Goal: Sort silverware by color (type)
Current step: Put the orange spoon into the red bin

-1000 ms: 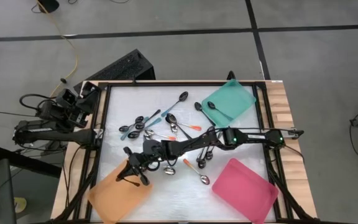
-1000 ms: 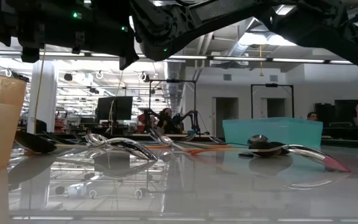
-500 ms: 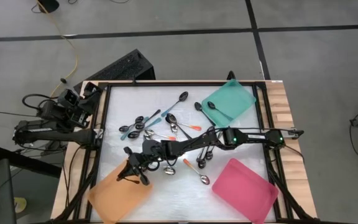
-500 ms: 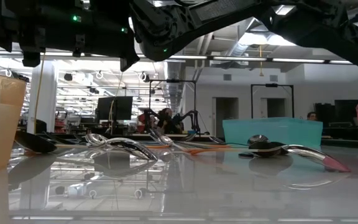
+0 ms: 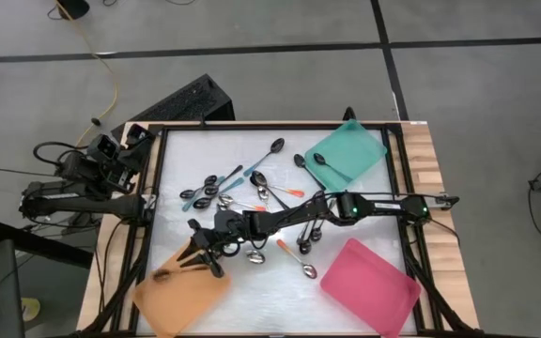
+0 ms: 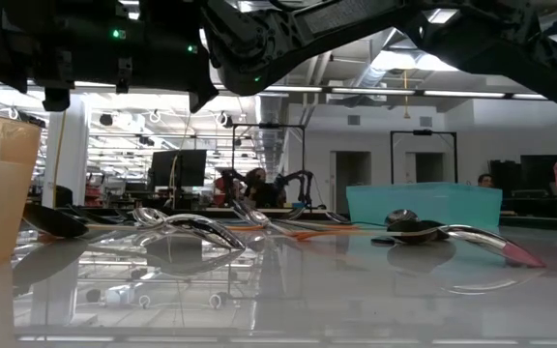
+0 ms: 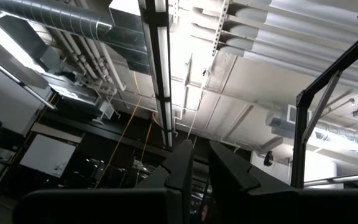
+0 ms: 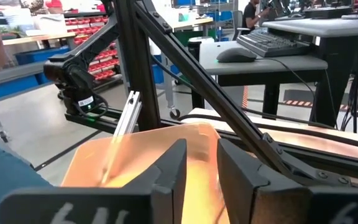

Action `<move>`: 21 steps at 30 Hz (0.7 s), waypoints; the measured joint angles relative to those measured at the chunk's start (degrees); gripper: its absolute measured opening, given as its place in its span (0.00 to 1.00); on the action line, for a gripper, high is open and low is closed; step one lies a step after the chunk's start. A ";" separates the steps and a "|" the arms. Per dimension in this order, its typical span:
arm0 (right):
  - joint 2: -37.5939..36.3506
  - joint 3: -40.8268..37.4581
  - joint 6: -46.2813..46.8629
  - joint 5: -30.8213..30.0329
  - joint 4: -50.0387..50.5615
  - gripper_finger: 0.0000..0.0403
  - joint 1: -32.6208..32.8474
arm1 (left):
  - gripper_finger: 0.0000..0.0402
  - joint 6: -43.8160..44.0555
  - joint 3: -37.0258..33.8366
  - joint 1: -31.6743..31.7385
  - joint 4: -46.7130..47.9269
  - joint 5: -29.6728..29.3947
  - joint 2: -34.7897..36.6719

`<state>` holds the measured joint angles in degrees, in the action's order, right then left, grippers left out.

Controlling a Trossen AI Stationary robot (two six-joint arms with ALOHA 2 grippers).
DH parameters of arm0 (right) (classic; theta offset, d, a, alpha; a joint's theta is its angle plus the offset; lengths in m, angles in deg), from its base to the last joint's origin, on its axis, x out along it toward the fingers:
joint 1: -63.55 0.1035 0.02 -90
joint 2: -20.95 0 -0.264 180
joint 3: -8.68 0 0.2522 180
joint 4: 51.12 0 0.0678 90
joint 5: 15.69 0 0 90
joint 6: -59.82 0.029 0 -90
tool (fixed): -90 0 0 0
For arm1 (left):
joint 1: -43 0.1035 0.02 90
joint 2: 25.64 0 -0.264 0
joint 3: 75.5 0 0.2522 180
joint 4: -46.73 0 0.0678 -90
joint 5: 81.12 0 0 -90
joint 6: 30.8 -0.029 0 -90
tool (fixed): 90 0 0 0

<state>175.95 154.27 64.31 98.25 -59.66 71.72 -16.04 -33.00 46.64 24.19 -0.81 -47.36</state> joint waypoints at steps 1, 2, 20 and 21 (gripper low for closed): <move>0.00 0.00 0.00 0.00 0.04 0.27 0.00 | 0.10 0.00 0.00 0.00 0.01 0.01 0.00; 0.00 0.00 -0.05 0.00 0.04 0.28 0.00 | 0.10 0.00 0.00 0.00 0.06 0.01 0.00; -19.38 0.00 -15.87 0.09 41.82 0.28 -6.14 | 0.10 -0.33 0.00 0.00 8.18 0.02 0.52; -21.15 0.00 -17.79 -0.12 47.06 0.28 -6.53 | 0.10 -0.33 0.00 0.00 9.05 0.02 0.86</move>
<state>154.80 154.27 46.52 98.13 -12.60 65.19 -16.37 -33.00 46.64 33.24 -0.79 -46.50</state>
